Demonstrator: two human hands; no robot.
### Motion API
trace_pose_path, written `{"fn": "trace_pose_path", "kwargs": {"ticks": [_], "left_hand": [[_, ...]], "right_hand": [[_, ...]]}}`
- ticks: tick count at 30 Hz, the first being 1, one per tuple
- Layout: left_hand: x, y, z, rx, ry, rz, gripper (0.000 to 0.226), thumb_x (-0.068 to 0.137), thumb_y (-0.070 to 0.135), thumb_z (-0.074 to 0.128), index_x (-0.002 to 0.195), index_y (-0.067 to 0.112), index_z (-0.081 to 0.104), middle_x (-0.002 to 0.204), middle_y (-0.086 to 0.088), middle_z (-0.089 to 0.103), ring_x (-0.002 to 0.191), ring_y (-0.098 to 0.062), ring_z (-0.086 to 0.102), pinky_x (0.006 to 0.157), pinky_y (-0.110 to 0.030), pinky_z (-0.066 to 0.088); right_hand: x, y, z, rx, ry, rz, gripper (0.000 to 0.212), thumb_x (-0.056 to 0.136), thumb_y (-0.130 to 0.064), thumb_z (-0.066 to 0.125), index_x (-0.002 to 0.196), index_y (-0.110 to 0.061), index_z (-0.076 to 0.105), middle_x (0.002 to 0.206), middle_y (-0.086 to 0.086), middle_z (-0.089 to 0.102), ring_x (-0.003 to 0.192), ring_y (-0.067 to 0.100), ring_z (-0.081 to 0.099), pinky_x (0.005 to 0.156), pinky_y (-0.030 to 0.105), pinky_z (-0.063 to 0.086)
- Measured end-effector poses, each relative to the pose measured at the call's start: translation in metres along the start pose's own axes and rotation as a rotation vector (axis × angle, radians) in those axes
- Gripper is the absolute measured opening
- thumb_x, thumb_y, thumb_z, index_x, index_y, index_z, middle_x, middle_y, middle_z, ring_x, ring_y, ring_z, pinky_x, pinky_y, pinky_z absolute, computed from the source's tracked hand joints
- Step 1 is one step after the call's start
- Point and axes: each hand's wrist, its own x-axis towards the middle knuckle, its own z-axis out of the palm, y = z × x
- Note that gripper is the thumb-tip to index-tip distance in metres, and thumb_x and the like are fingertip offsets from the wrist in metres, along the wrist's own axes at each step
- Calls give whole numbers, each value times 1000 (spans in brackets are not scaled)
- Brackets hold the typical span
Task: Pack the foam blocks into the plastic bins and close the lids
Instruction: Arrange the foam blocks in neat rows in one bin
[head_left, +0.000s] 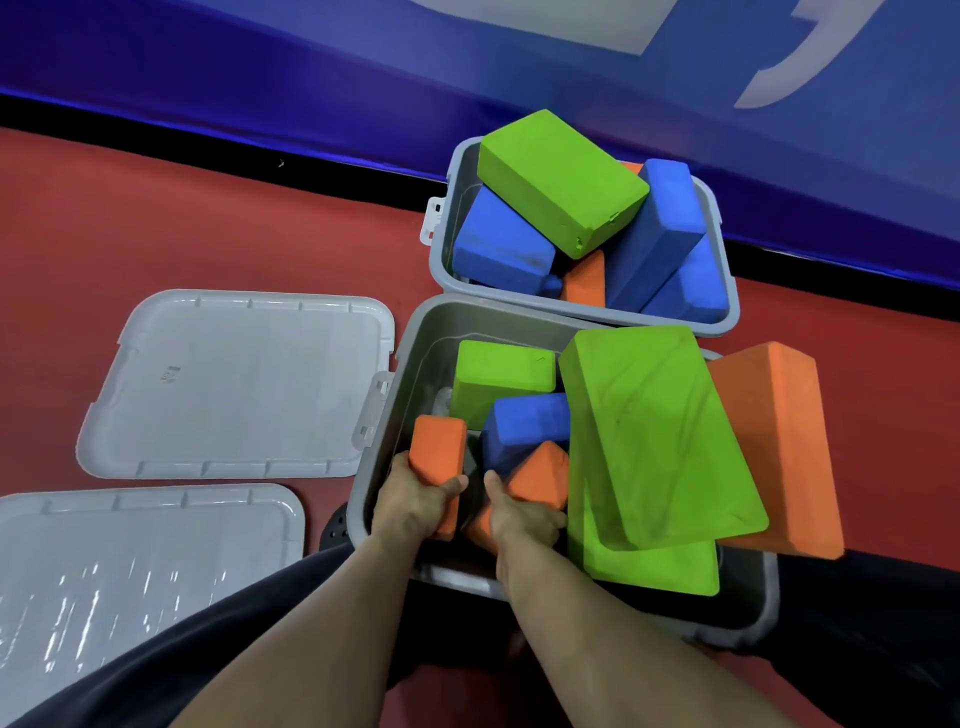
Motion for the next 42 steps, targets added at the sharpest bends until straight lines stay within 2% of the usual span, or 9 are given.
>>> {"fn": "trace_pose_path", "kwargs": {"ticks": [3, 9, 17, 20, 24, 28, 32, 37, 42], "left_hand": [[-1, -1, 1, -12, -5, -3, 77, 76, 37, 87, 138, 14, 48, 125, -9, 66, 112, -31, 63, 97, -36, 48], [1, -3, 1, -17, -4, -3, 78, 75, 38, 87, 138, 14, 49, 124, -9, 67, 112, -30, 64, 98, -39, 50], [-6, 2, 0, 146, -106, 60, 81, 72, 42, 87, 140, 21, 47, 124, -3, 65, 114, -27, 62, 99, -36, 48], [-7, 3, -1, 203, -146, 78, 84, 69, 45, 88, 138, 22, 47, 123, -1, 65, 113, -26, 63, 99, -38, 50], [-6, 6, -4, 223, -157, 71, 91, 65, 53, 88, 139, 23, 45, 127, 0, 65, 115, -25, 63, 101, -40, 49], [-6, 5, -1, 200, -195, 100, 89, 62, 57, 88, 136, 27, 49, 126, 7, 66, 110, -20, 65, 99, -41, 52], [-1, 3, -4, 186, -206, 97, 90, 69, 48, 89, 145, 23, 47, 130, 2, 65, 112, -21, 64, 95, -31, 50], [3, -1, -5, 127, -201, 77, 93, 67, 49, 90, 146, 23, 46, 133, 3, 65, 115, -20, 65, 104, -44, 51], [7, -3, 2, 89, -207, 38, 89, 73, 38, 89, 147, 16, 43, 137, -4, 61, 120, -25, 61, 105, -43, 49]], "right_hand": [[-1, 6, 2, -3, 32, -70, 98, 70, -45, 90, 135, 1, 33, 130, 25, 57, 112, 44, 64, 95, 50, 54], [-1, 16, -4, -170, -1, -317, 77, 78, -35, 86, 132, -3, 41, 130, 18, 59, 116, 36, 63, 94, 38, 49], [9, 19, -20, -248, -86, -415, 80, 74, -38, 88, 129, -5, 42, 124, 16, 66, 111, 34, 66, 91, 36, 51], [18, 22, -30, -296, -189, -479, 88, 77, -39, 85, 143, -7, 36, 129, 11, 64, 116, 29, 64, 96, 34, 50], [22, 21, -38, -279, -305, -449, 60, 94, -41, 68, 140, -9, 46, 131, 10, 66, 117, 26, 64, 97, 29, 48], [27, 20, -36, -238, -303, -419, 85, 91, -50, 67, 152, -3, 31, 147, 13, 54, 132, 27, 55, 110, 34, 42], [28, 20, -35, -224, -300, -421, 73, 95, -35, 68, 151, -5, 33, 143, 12, 57, 127, 26, 58, 107, 31, 43], [31, 23, -34, -234, -284, -474, 66, 95, -31, 69, 148, -5, 39, 139, 12, 60, 124, 26, 60, 107, 32, 44], [34, 21, -30, -285, -303, -453, 71, 97, -31, 65, 153, -4, 30, 146, 13, 55, 130, 27, 56, 108, 30, 42]]}}
